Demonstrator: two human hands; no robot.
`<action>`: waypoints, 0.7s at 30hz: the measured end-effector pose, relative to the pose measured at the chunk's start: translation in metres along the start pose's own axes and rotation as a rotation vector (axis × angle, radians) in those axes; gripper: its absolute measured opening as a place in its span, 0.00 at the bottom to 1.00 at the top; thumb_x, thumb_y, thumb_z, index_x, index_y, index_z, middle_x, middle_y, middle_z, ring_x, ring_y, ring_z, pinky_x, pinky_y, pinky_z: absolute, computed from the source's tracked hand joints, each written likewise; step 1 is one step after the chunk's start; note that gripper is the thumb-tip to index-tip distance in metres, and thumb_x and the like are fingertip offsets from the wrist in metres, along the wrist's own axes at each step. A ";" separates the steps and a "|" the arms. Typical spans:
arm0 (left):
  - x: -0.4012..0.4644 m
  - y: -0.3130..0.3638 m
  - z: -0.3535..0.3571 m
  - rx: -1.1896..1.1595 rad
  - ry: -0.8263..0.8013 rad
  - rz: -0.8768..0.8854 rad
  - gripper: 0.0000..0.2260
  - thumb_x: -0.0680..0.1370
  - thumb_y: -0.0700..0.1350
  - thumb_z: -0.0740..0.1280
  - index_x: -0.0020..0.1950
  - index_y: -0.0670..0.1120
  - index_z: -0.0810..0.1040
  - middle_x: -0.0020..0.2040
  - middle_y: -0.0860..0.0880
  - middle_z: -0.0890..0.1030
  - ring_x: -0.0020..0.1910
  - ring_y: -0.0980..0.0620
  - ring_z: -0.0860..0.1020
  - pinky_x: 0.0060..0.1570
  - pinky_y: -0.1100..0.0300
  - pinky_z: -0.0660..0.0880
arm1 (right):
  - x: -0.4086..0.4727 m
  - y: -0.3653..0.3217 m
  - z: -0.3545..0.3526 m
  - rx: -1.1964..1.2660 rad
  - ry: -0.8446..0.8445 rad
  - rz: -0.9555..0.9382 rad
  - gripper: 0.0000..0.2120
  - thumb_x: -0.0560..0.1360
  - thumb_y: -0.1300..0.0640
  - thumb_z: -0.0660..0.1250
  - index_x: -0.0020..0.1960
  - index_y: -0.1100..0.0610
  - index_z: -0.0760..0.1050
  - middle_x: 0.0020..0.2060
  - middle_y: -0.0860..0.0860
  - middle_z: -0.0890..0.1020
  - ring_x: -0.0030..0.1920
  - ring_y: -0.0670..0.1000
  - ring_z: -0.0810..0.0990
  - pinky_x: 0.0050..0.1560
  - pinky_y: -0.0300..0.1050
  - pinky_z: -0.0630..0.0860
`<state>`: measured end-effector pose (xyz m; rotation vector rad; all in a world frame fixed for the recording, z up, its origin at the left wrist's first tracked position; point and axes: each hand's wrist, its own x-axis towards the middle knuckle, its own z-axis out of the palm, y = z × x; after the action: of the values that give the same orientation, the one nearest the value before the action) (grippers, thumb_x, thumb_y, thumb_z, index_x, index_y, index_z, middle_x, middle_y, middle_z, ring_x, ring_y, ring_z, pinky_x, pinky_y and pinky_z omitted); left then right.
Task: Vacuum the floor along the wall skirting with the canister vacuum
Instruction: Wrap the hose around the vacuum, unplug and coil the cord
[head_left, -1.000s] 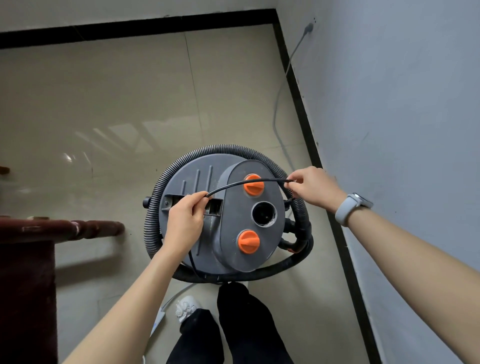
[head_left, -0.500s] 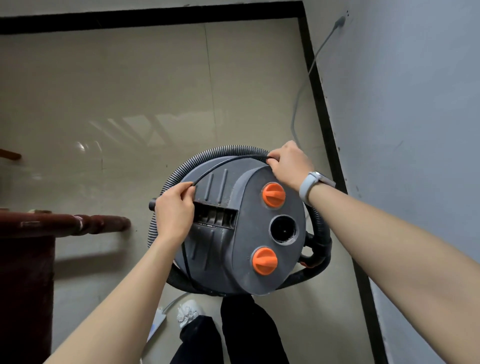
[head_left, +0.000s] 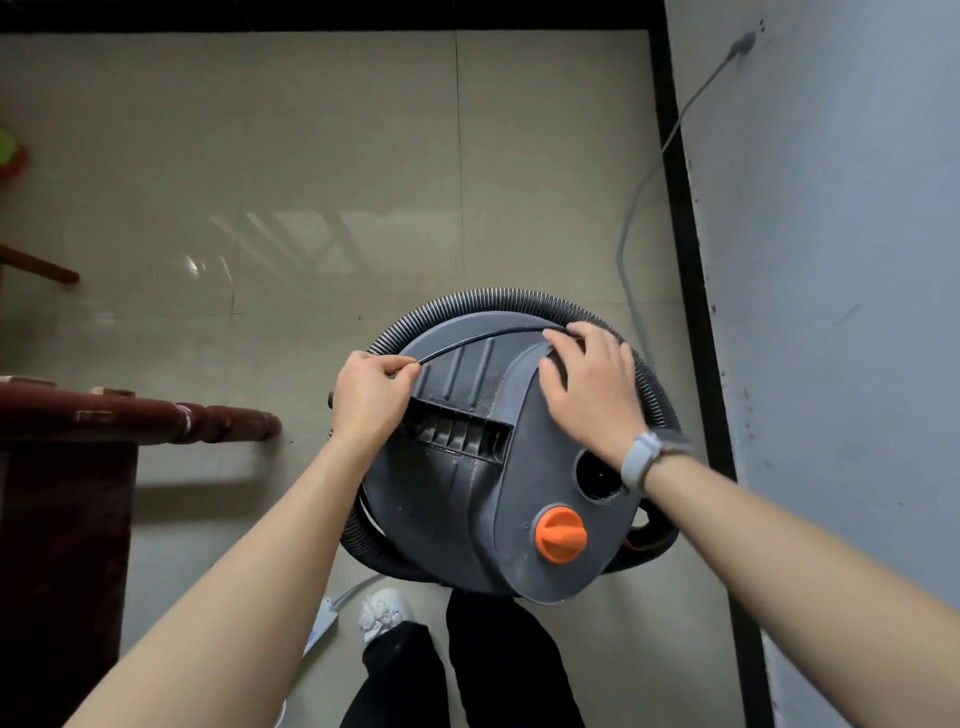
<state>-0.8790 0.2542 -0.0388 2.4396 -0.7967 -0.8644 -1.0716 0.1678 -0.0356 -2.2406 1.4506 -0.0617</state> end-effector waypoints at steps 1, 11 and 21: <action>0.001 -0.001 0.002 -0.044 -0.034 -0.011 0.11 0.79 0.44 0.65 0.57 0.45 0.82 0.57 0.43 0.78 0.61 0.47 0.73 0.53 0.64 0.65 | -0.011 -0.002 0.004 -0.019 -0.002 -0.007 0.26 0.75 0.47 0.53 0.66 0.58 0.74 0.65 0.61 0.72 0.68 0.63 0.68 0.67 0.67 0.60; -0.025 -0.011 0.011 0.251 -0.198 0.291 0.36 0.69 0.71 0.52 0.74 0.56 0.63 0.73 0.52 0.64 0.72 0.48 0.57 0.71 0.49 0.54 | -0.069 -0.015 0.015 0.001 -0.176 0.261 0.44 0.73 0.33 0.58 0.77 0.47 0.37 0.76 0.53 0.34 0.75 0.57 0.33 0.70 0.68 0.41; -0.011 -0.026 0.013 0.737 -0.301 0.880 0.37 0.71 0.75 0.43 0.58 0.51 0.77 0.68 0.43 0.73 0.68 0.32 0.67 0.59 0.30 0.66 | -0.075 -0.012 0.014 0.048 -0.221 0.390 0.45 0.73 0.31 0.57 0.75 0.43 0.30 0.77 0.52 0.38 0.76 0.56 0.39 0.68 0.63 0.55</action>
<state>-0.8852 0.2779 -0.0585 2.0642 -2.3894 -0.6256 -1.0906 0.2423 -0.0280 -1.8237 1.7081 0.2649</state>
